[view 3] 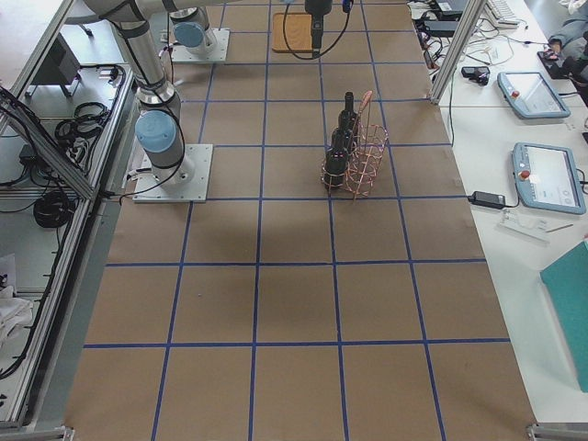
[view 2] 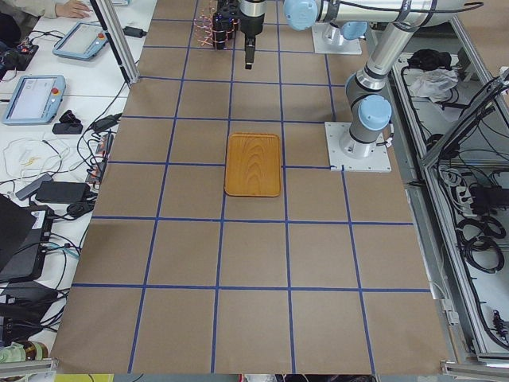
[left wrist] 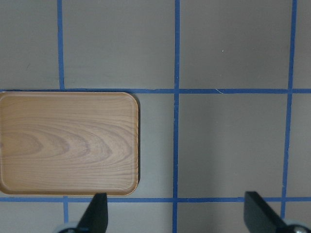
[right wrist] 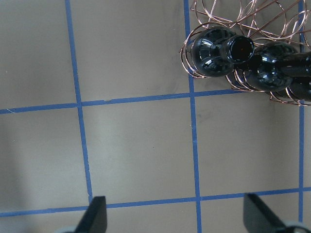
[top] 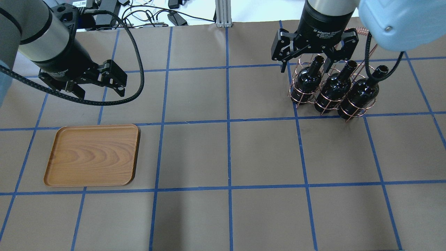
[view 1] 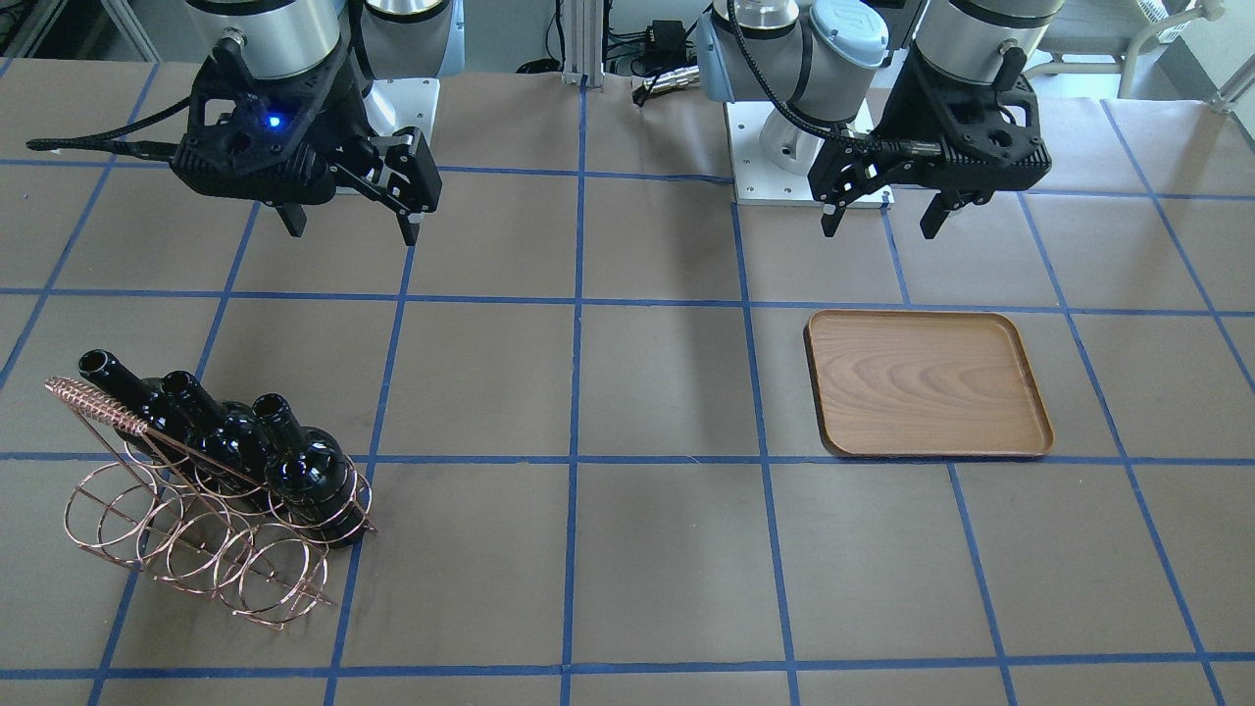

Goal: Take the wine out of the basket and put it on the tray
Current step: 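Lower the right gripper over the bottles in the copper rack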

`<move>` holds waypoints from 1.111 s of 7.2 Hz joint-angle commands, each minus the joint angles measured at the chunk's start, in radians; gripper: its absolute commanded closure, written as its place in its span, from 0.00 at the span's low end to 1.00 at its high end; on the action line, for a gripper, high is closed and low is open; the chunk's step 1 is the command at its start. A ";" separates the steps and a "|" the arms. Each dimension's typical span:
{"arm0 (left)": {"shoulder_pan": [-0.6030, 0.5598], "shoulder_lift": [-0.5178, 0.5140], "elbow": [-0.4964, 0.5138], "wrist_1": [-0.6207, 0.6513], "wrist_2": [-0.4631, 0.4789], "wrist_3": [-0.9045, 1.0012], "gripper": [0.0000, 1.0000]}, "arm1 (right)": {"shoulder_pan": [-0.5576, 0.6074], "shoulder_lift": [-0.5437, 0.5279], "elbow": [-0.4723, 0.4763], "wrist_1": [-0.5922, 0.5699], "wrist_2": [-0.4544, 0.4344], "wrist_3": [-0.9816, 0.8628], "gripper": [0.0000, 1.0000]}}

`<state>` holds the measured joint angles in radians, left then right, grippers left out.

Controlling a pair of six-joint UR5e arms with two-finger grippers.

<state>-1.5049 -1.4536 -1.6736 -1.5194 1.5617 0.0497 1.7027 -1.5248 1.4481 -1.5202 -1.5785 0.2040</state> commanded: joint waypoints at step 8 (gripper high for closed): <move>-0.002 0.001 0.000 0.001 0.000 -0.001 0.00 | -0.005 0.000 0.002 0.002 -0.014 -0.009 0.00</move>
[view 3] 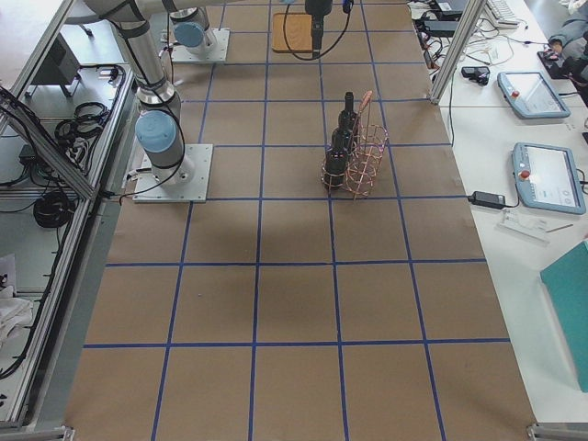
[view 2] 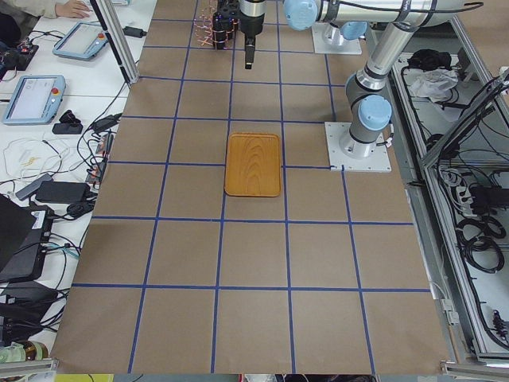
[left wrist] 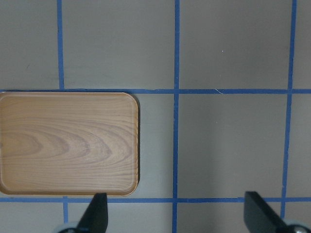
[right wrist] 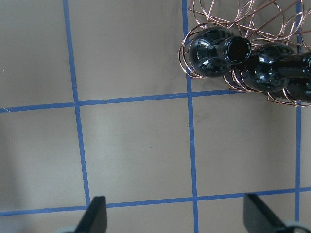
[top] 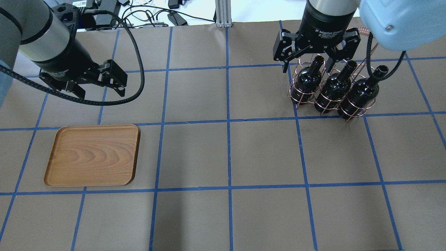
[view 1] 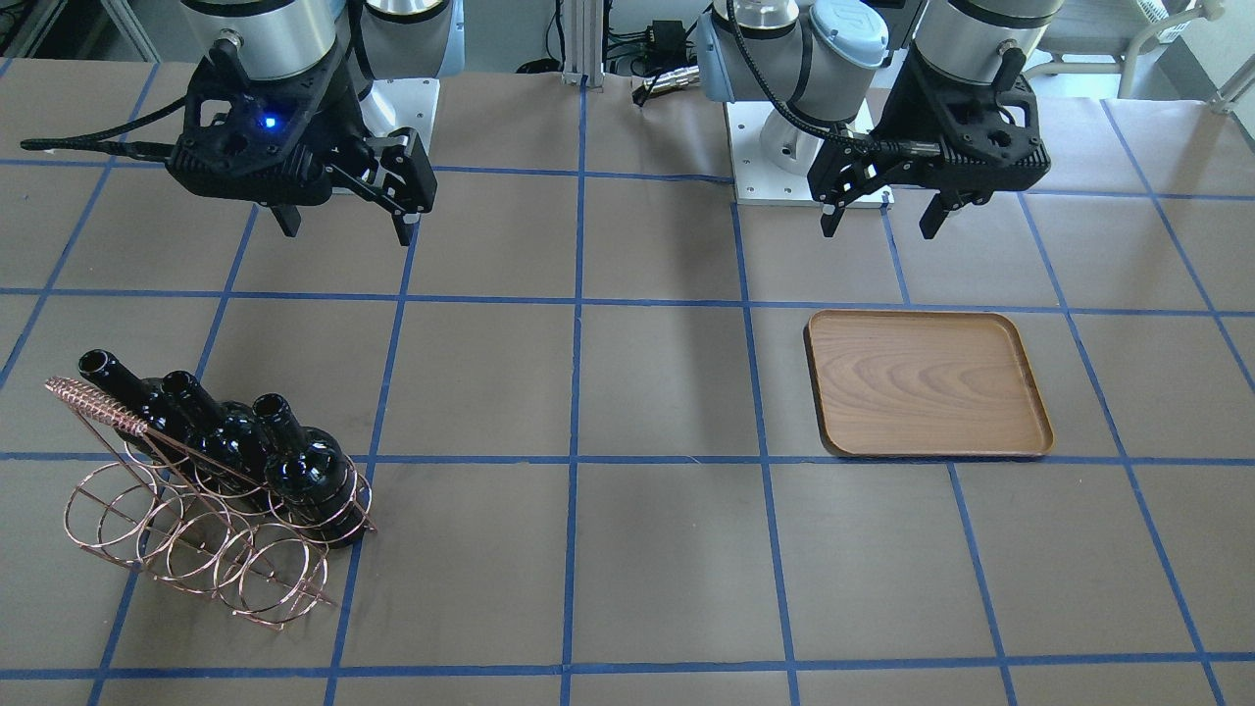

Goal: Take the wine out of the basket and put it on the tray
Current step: 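Lower the right gripper over the bottles in the copper rack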

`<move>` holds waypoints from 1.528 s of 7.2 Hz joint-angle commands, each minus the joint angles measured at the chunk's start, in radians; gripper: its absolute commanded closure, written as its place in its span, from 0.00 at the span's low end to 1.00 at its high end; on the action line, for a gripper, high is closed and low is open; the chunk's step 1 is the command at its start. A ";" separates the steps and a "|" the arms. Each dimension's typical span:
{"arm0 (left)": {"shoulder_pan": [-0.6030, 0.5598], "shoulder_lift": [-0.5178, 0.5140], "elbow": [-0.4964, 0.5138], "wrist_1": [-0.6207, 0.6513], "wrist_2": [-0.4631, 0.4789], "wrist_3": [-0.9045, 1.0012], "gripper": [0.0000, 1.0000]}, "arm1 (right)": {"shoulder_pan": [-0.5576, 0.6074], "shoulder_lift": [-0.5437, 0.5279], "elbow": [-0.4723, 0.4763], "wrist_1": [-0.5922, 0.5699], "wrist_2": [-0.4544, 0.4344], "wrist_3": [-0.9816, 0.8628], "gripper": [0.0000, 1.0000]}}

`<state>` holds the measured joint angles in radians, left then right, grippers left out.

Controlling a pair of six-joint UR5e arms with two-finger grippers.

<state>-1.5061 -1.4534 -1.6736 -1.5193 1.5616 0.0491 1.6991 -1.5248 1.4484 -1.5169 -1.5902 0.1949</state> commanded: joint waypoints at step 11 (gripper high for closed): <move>0.001 0.001 0.000 0.001 0.000 0.002 0.00 | -0.252 0.012 0.042 -0.014 -0.005 -0.116 0.05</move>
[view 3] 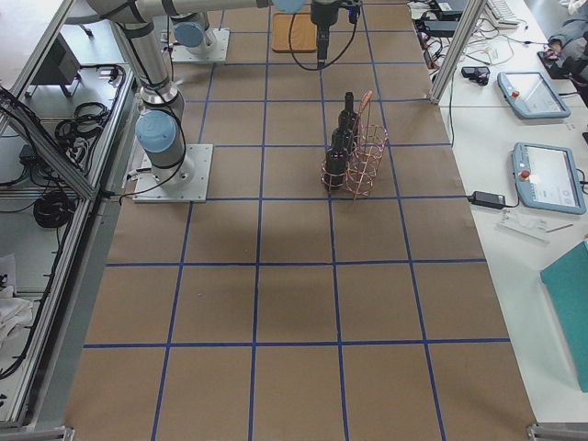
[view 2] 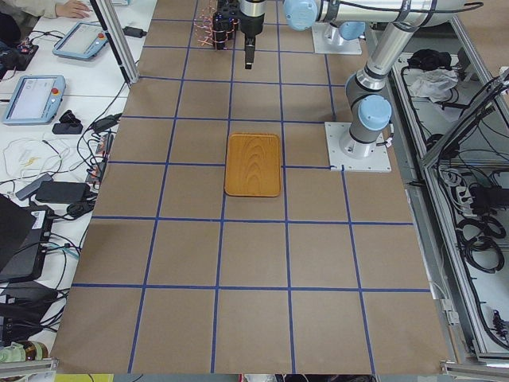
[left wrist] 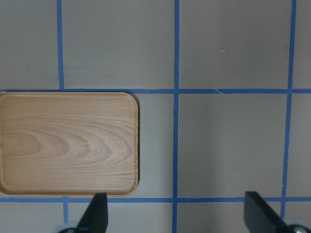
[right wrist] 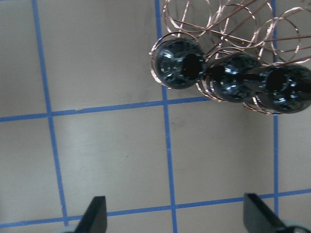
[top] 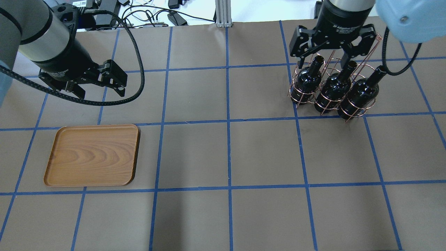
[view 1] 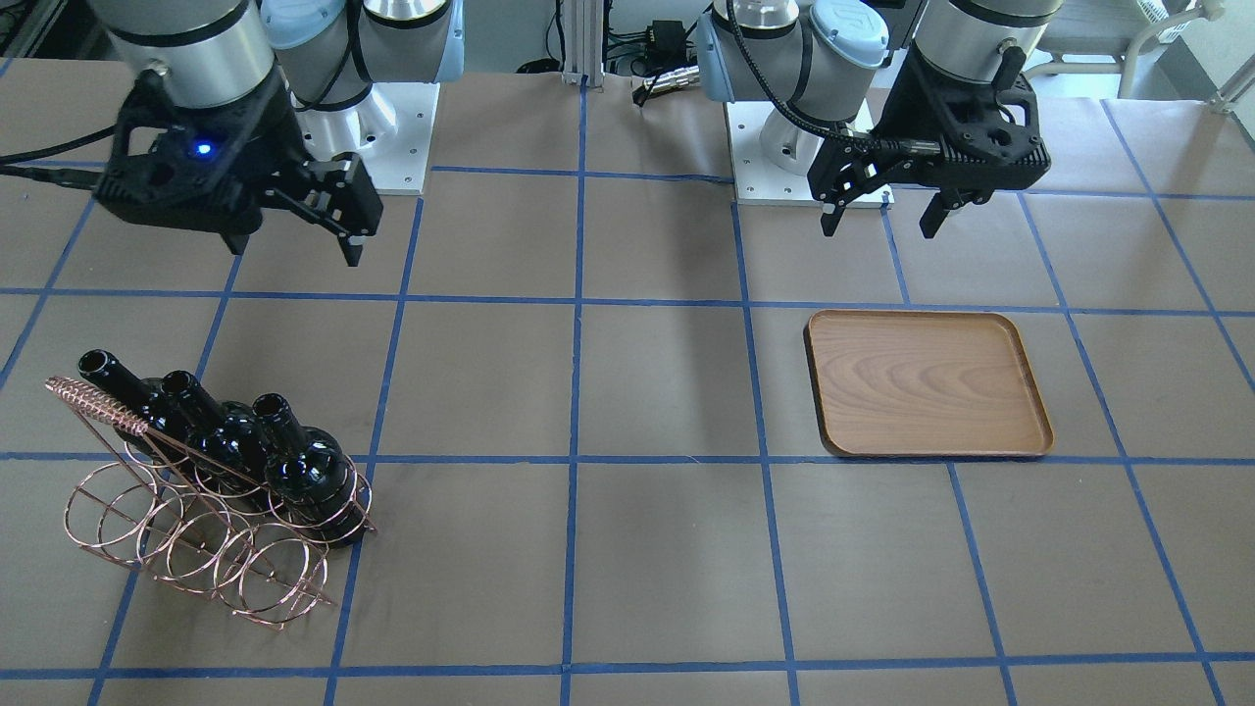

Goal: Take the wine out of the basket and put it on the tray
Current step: 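Position the right gripper over the middle bottle's neck and close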

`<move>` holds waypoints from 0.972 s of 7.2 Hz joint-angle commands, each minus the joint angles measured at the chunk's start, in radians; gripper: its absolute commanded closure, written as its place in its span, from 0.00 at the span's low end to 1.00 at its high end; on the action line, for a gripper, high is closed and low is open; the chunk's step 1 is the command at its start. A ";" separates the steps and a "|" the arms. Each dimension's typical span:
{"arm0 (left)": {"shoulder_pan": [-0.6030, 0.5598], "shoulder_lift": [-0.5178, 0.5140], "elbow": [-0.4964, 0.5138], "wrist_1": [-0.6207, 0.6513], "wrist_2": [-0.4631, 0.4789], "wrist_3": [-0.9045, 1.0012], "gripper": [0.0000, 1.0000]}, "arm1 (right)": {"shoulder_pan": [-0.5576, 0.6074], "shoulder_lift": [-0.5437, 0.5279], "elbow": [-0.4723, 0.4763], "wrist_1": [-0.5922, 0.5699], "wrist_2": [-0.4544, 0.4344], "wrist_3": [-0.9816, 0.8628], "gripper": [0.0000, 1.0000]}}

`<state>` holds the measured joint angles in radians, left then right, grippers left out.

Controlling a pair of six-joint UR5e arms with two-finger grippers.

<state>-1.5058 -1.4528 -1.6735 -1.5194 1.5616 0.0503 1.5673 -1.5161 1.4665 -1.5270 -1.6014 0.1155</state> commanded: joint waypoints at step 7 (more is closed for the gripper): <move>0.001 -0.001 0.000 0.001 0.000 0.000 0.00 | -0.162 0.122 0.104 -0.252 0.006 -0.059 0.18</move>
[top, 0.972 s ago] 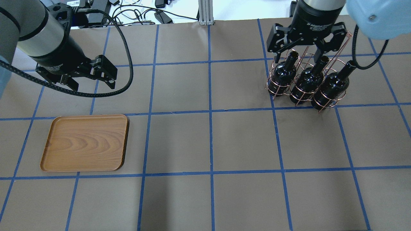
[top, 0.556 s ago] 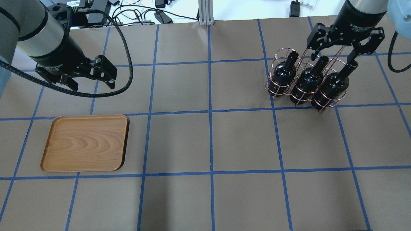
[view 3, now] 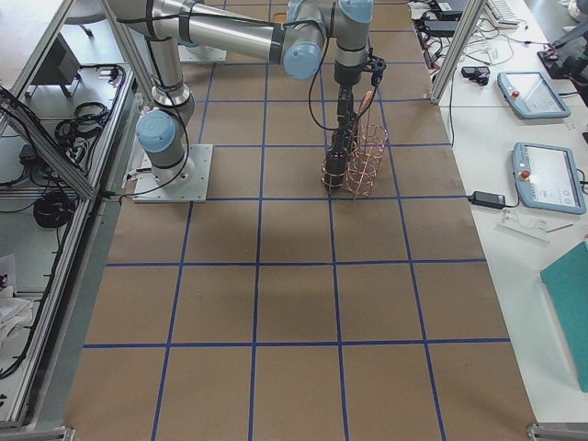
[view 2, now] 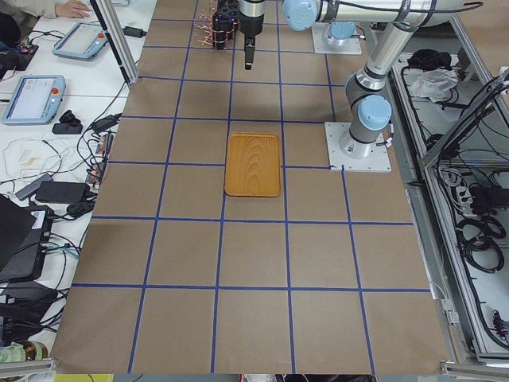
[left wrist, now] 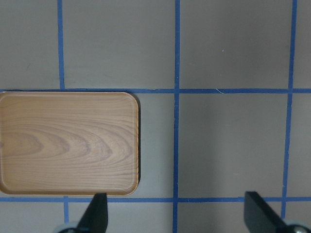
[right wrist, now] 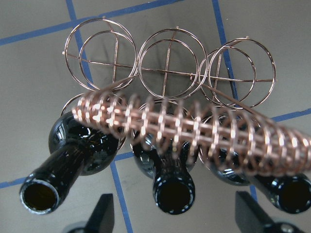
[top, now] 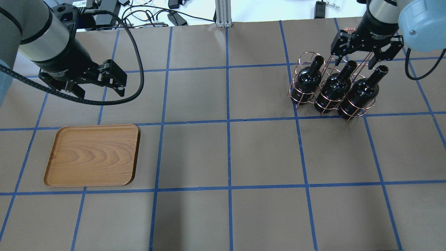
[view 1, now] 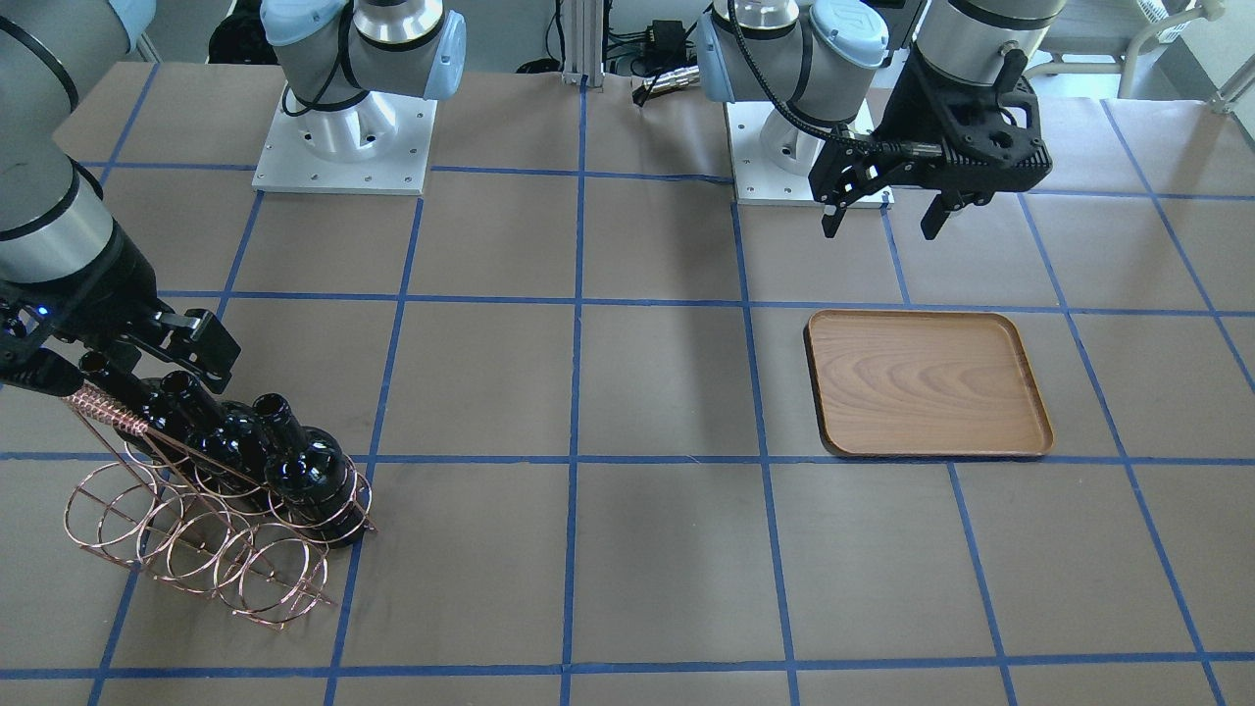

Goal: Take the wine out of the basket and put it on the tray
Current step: 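Position the right gripper over the middle bottle's neck and close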

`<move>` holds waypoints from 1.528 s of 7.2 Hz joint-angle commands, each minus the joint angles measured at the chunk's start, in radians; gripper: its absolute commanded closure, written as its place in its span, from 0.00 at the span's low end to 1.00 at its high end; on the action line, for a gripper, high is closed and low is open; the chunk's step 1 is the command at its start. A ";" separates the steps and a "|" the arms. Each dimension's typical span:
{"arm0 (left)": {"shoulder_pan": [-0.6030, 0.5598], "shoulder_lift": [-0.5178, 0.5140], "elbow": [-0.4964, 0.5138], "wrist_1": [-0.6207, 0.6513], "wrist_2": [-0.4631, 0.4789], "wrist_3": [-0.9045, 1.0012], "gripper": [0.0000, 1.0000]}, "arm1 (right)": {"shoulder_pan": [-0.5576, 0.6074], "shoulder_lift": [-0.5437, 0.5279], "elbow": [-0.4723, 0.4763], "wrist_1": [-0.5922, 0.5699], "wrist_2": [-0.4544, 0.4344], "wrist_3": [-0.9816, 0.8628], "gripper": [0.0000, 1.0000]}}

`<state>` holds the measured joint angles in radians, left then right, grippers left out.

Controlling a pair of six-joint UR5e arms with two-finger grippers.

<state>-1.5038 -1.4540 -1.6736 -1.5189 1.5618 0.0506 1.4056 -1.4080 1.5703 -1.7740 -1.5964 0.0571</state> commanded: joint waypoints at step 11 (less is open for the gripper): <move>0.005 0.000 0.000 0.002 0.000 0.000 0.00 | -0.002 0.043 -0.044 -0.012 -0.002 -0.002 0.96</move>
<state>-1.4992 -1.4542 -1.6735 -1.5171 1.5624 0.0506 1.4036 -1.3592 1.5482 -1.7933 -1.5972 0.0540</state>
